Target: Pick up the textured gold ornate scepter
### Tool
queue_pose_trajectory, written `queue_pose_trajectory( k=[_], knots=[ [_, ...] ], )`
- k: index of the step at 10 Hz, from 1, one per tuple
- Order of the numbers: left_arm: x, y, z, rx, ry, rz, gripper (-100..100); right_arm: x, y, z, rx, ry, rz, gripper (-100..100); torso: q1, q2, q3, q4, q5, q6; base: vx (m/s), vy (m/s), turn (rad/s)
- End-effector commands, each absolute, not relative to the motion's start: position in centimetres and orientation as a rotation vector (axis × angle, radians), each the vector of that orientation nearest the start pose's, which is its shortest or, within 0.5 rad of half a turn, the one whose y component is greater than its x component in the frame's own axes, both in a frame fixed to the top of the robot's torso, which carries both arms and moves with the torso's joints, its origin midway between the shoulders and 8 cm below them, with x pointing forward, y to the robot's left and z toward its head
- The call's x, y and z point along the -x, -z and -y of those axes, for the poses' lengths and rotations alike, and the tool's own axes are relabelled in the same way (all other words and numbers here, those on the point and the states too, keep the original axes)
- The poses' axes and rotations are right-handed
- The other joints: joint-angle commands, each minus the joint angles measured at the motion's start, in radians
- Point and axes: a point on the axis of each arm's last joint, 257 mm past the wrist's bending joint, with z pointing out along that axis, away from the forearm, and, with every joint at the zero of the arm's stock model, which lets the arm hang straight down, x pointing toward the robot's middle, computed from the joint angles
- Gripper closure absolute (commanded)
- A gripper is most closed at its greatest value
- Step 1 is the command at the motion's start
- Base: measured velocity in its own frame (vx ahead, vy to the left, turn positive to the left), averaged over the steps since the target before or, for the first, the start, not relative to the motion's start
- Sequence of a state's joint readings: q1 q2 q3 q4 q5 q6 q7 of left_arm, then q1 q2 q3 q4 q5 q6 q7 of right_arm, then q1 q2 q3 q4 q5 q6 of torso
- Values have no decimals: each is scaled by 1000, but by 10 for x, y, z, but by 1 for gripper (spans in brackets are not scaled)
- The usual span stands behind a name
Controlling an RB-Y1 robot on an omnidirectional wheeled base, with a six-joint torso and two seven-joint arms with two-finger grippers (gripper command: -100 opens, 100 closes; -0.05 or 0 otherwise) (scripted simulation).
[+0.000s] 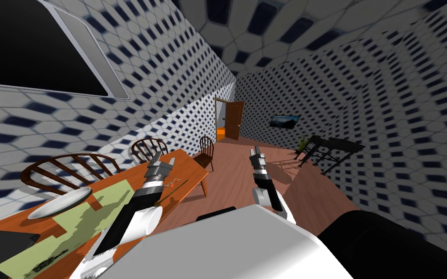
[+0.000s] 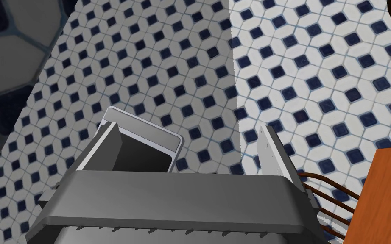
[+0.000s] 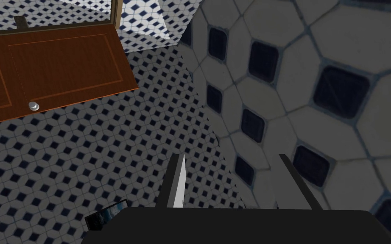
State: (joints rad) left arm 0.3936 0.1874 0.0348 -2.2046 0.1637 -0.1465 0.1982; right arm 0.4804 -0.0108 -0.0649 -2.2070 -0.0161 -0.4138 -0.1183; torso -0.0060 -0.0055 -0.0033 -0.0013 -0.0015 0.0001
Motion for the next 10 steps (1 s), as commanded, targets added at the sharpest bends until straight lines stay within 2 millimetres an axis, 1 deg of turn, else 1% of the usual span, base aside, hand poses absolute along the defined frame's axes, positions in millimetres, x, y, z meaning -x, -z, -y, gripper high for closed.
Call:
queue_pose_trajectory(
  k=[1, 2, 4, 5, 6, 7, 8, 9, 10],
  knots=[
    [-428, 60, -300, 1045, 1454, -869, -100, -367, 18, 309, -820, -1326, -659, 0, 0, 0, 0, 0, 0, 0, 56, -94, 106],
    [-429, 62, -301, 1053, 1450, -875, -100, -367, 18, 309, -820, -1326, -659, 0, 0, 0, 0, 0, 0, 0, 42, -87, 36],
    [-446, 89, -312, 1139, 1422, -922, -100, -367, 18, 309, -820, -1326, -659, 0, 1, 1, 0, 0, 0, 0, 75, -113, 107],
    [-447, 95, -312, 1160, 1411, -937, -100, -367, 18, 309, -820, -1326, -659, 0, -2, -1, -1, 0, 0, 0, 62, -121, 41],
    [-455, 111, -319, 1209, 1390, -961, -100, -367, 18, 309, -820, -1326, -659, 0, -1, 0, 0, 0, 0, 0, 35, -106, 54],
    [-456, 113, -320, 1219, 1385, -968, -100, -367, 18, 309, -820, -1326, -659, 0, 0, 1, 1, 0, 0, 0, 29, -76, 39],
    [-462, 130, -327, 1272, 1359, -993, -100, -367, 18, 309, -820, -1326, -659, 0, 1, 2, 1, 0, 0, 0, 53, -89, 71],
    [-463, 133, -328, 1281, 1354, -999, -100, -367, 18, 309, -820, -1326, -659, 0, 1, 1, 1, 0, 0, 0, 37, -71, 39],
    [-469, 150, -337, 1333, 1326, -1020, -100, -367, 18, 309, -820, -1326, -659, 0, 2, 2, 1, 0, 0, 0, 29, -71, 44]
  ],
)
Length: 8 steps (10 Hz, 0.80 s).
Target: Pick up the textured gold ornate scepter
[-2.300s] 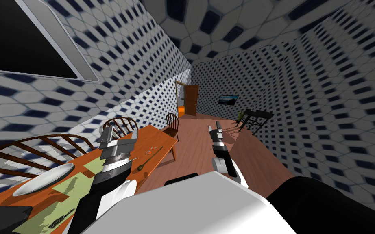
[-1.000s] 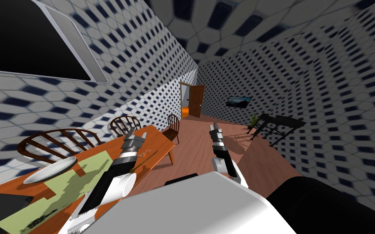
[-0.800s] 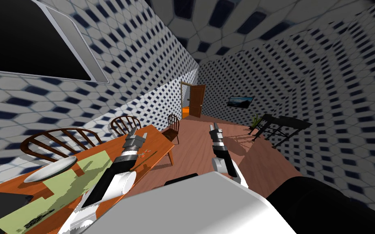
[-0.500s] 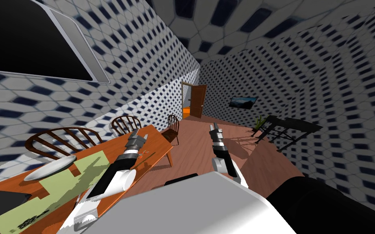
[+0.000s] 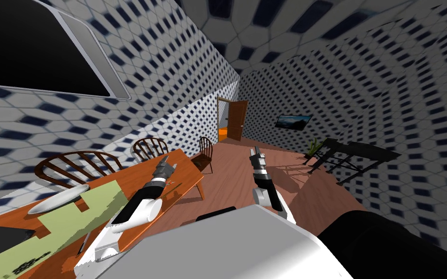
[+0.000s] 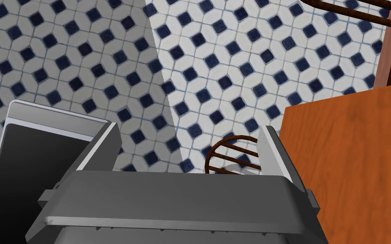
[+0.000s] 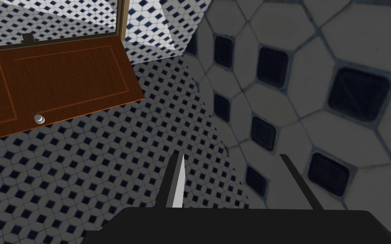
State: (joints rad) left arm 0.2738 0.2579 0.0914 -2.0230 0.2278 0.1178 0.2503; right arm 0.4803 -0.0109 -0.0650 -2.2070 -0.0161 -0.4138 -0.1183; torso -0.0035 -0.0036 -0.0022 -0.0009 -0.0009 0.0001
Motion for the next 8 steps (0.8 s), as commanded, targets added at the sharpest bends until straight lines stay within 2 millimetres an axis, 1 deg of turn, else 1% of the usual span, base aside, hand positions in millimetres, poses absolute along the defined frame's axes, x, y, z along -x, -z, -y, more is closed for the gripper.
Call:
queue_pose_trajectory(
  k=[1, 2, 3, 4, 5, 6, 7, 8],
  knots=[
    [-469, 154, -337, 1346, 1318, -1029, -100, -367, 18, 309, -820, -1326, -659, 0, 0, 0, 0, 0, 0, 0, 29, -69, 33],
    [-474, 170, -347, 1395, 1290, -1045, -100, -367, 18, 309, -820, -1326, -659, 0, 0, 0, 0, 0, 0, 0, 46, -82, 55],
    [-473, 176, -348, 1414, 1277, -1057, -100, -367, 18, 309, -820, -1326, -659, 0, -1, 0, 0, 0, 0, 0, 48, -74, 28],
    [-477, 192, -359, 1461, 1247, -1069, -100, -367, 18, 309, -820, -1326, -659, 0, 0, -1, 0, 0, 0, 0, 56, -70, 46],
    [-476, 199, -359, 1483, 1232, -1084, -100, -367, 18, 309, -820, -1326, -659, 0, 0, -1, -1, 0, 0, 0, 34, -60, 21],
    [-478, 215, -371, 1533, 1198, -1096, -100, -367, 18, 309, -820, -1326, -659, 0, 1, 0, 0, 0, 0, 0, 41, -73, 22],
    [-477, 222, -371, 1555, 1182, -1109, -100, -367, 18, 309, -820, -1326, -659, 0, 0, -1, 0, 0, 0, 0, 45, -58, 17],
    [-478, 239, -384, 1609, 1142, -1120, -100, -367, 18, 309, -820, -1326, -659, 0, 1, 0, 0, 0, 0, 0, 47, -61, 24]
  ],
)
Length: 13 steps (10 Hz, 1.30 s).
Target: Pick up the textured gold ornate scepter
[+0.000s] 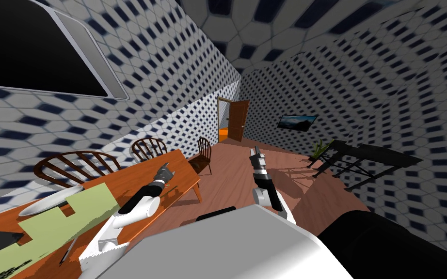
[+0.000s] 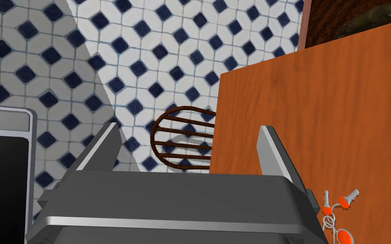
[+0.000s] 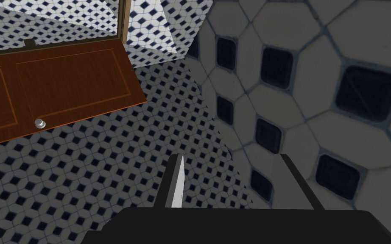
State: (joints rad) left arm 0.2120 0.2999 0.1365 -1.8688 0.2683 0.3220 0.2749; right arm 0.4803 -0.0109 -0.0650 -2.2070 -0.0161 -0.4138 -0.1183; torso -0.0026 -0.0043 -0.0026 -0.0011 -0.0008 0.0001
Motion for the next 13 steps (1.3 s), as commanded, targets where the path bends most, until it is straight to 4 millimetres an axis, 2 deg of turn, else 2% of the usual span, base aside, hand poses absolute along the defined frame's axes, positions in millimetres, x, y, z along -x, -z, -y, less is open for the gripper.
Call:
queue_pose_trajectory(
  k=[1, 2, 3, 4, 5, 6, 7, 10, 11, 12, 13],
  knots=[
    [-476, 245, -384, 1628, 1128, -1131, -100, -367, 18, 309, -820, -1326, -659, 0, 0, 0, 0, 0, 0, 0, 36, -46, 12],
    [-475, 262, -397, 1680, 1088, -1138, -100, -367, 18, 309, -820, -1326, -659, 0, 1, 1, 0, 0, 0, 0, 37, -59, 5],
    [-473, 268, -398, 1701, 1071, -1151, -100, -367, 18, 309, -820, -1326, -659, 0, 0, 0, 0, 0, 0, 0, 39, -48, 5],
    [-471, 284, -411, 1754, 1028, -1156, -100, -367, 18, 309, -820, -1326, -659, 0, 1, 1, 0, 0, 0, 0, 49, -47, -2],
    [-468, 292, -411, 1776, 1010, -1167, -100, -367, 18, 309, -820, -1326, -659, 0, 1, 0, 0, 0, 0, 0, 47, -33, 2],
    [-464, 306, -424, 1825, 967, -1170, -100, -367, 18, 309, -820, -1326, -659, 0, 2, 0, 0, 0, 0, 0, 45, -29, -14],
    [-461, 314, -425, 1850, 946, -1181, -100, -367, 18, 309, -820, -1326, -659, 0, 2, 0, 0, 0, 0, 0, 41, -23, -6],
    [-444, 350, -451, 1978, 830, -1193, -100, -367, 18, 309, -820, -1326, -659, 0, 3, 1, 0, 0, 0, 0, 40, -27, -23],
    [-440, 357, -453, 1994, 814, -1197, -100, -367, 18, 309, -820, -1326, -659, 0, 3, 1, 0, 0, 0, 0, 38, -15, -15],
    [-430, 373, -466, 2052, 759, -1194, -100, -367, 18, 309, -820, -1326, -659, 0, 3, 1, 0, 0, 1, 0, 45, -13, -49],
    [-428, 376, -466, 2064, 747, -1201, -100, -367, 18, 309, -820, -1326, -659, 0, 4, 0, 0, 0, 1, 0, 35, -9, -23]
  ],
)
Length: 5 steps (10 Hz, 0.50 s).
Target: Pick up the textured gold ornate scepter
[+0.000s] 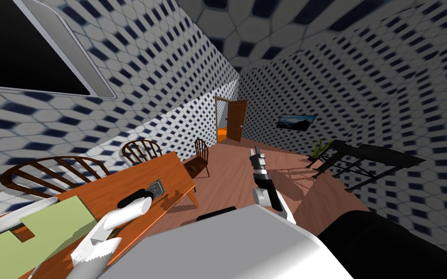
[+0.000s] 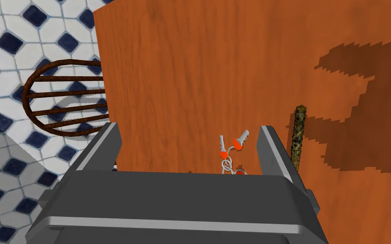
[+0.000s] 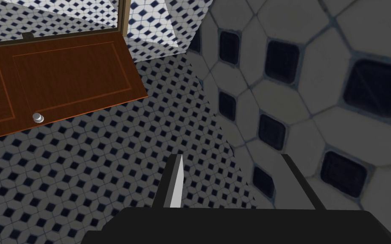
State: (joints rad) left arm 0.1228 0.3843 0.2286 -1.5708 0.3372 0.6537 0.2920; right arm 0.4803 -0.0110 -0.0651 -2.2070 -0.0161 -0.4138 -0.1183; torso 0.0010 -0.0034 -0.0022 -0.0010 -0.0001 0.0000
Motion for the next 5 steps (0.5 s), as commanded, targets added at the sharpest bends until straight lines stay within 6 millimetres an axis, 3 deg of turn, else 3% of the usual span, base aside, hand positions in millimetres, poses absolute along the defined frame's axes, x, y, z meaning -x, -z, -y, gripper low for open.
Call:
queue_pose_trajectory(
  k=[1, 4, 5],
  knots=[
    [-416, 393, -479, 2123, 688, -1197, -100, -367, 18, 309, -820, -1325, -659, 0, 0, 0, 0, 0, 0, 0, 36, -5, -45],
    [-399, 411, -490, 2197, 613, -1199, -100, -367, 18, 309, -820, -1326, -659, 0, 1, 0, 0, 0, 0, 0, 33, 0, -41],
    [-383, 426, -501, 2257, 551, -1193, -100, -367, 18, 309, -820, -1325, -659, 0, 1, 0, 0, 0, 0, 0, 37, 7, -56]
  ],
)
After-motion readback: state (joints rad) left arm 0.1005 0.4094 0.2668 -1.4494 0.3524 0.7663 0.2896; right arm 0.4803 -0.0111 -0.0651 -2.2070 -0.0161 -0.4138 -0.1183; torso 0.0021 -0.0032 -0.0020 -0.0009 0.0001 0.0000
